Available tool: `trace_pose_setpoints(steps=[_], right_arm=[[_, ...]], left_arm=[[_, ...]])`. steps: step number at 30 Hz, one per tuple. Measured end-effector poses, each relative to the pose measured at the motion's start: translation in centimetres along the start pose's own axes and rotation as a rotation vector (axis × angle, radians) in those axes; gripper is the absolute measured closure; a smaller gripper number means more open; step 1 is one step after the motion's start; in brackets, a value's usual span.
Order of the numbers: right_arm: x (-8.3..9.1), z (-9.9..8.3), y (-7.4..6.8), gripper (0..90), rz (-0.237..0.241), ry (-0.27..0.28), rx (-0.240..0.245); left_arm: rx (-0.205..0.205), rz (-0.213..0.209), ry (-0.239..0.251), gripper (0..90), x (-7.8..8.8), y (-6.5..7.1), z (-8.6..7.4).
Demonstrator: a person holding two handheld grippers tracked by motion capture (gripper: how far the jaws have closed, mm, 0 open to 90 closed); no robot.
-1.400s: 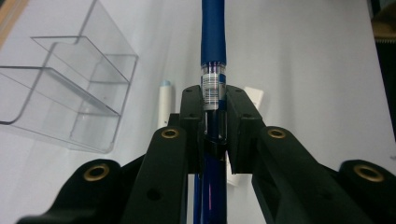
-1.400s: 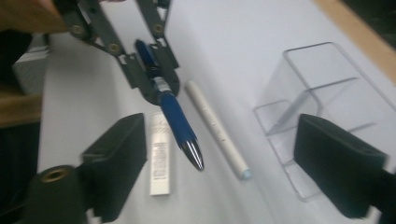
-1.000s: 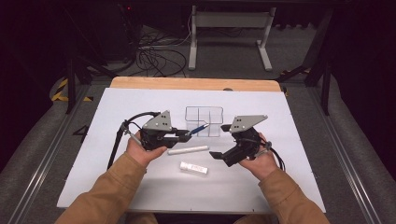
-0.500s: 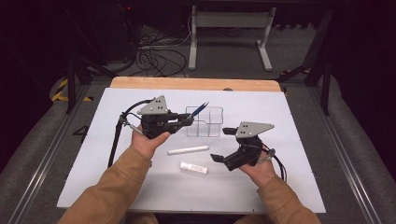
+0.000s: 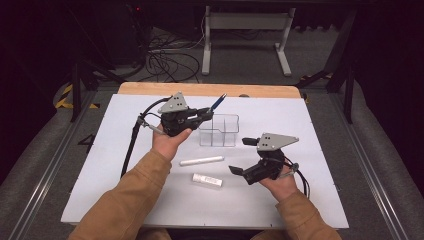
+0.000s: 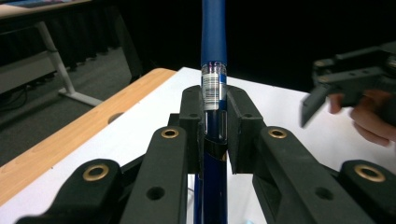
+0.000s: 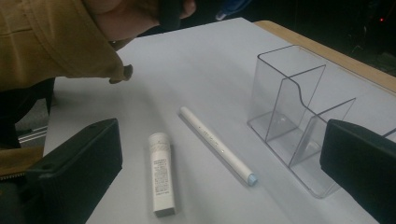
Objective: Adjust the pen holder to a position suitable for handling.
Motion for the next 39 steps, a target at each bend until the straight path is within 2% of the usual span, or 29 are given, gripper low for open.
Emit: trace_pose_setpoints(steps=[2, 7, 19, 26, 30, 33, 36, 39], right_arm=[[-0.1, -0.2, 0.0, 0.0, 0.008, -0.007, 0.002], [-0.5, -0.8, 0.2, 0.0, 0.019, -0.023, -0.011], [-0.7, -1.1, 0.2, 0.0, 0.036, -0.028, -0.017], [-0.9, -1.2, 0.2, 0.0, 0.044, -0.033, -0.016], [-0.8, -1.3, 0.2, 0.0, 0.047, -0.035, -0.019], [-0.8, -1.3, 0.2, 0.0, 0.052, -0.03, -0.02], [-0.9, -1.2, 0.1, 0.0, 0.056, -0.029, -0.021], [-0.9, -1.2, 0.1, 0.0, 0.057, -0.03, -0.02]], left_arm=[[0.01, 0.002, -0.001, 79.0, -0.6, -0.3, -0.1], [0.002, 0.045, 0.018, 79.0, -2.1, -0.9, -0.1], [0.091, 0.099, 0.028, 78.9, -4.8, -3.0, -1.3], [0.101, 0.108, 0.005, 78.9, -5.4, -3.3, -2.0], [0.095, 0.09, 0.01, 78.8, -5.5, -3.2, -2.1], [0.094, 0.081, -0.002, 78.9, -5.6, -3.2, -2.5], [0.114, 0.072, -0.018, 78.9, -5.9, -3.2, -3.0], [0.107, 0.068, -0.03, 78.8, -6.2, -3.0, -3.3]])
Point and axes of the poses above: each handheld gripper's, and its own axes: x roughly backward along the jaws, z roughly out of its top, y roughly to its right, the point moved 7 cm from there along -x, roughly forward along the jaws, and after that the axes turned 10 degrees about z, right-handed, at the moved point
